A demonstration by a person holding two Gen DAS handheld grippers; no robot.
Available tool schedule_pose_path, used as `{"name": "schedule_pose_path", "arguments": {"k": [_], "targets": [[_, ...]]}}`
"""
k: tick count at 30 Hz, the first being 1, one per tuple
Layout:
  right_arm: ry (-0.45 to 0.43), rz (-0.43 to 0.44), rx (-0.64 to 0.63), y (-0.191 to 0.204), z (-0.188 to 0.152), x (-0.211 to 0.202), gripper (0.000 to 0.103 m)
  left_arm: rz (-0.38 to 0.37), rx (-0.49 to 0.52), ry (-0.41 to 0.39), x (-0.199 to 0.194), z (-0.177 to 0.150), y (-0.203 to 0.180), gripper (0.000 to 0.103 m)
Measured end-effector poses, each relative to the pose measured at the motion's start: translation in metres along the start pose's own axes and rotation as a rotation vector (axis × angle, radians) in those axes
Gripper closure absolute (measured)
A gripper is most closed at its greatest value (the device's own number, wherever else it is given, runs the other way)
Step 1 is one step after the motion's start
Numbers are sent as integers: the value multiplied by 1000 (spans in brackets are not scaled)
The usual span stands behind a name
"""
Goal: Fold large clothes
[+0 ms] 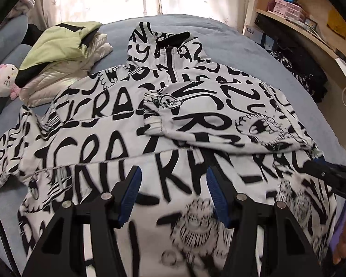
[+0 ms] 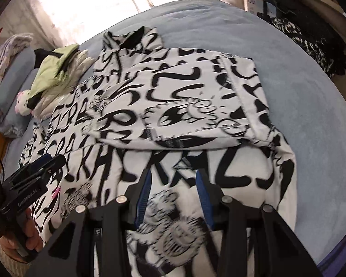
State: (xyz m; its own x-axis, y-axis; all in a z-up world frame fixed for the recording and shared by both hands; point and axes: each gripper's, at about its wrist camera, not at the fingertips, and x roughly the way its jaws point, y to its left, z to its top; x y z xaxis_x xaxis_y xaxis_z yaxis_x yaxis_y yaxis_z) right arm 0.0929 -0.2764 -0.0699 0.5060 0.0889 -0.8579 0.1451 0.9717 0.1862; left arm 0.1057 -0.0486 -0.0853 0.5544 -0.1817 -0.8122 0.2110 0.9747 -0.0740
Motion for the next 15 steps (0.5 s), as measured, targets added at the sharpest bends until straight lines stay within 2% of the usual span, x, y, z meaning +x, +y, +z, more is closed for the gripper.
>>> {"name": "schedule_pose_path", "arguments": {"k": [6, 10, 15], "targets": [[-28, 17, -67, 42, -10, -14, 63, 16, 21, -34, -39, -21, 23, 45], [-54, 21, -141, 78, -17, -22, 63, 51, 32, -65, -60, -31, 39, 38], [-78, 17, -251, 128, -28, -29, 63, 67, 13, -102, -85, -45, 67, 38]]}}
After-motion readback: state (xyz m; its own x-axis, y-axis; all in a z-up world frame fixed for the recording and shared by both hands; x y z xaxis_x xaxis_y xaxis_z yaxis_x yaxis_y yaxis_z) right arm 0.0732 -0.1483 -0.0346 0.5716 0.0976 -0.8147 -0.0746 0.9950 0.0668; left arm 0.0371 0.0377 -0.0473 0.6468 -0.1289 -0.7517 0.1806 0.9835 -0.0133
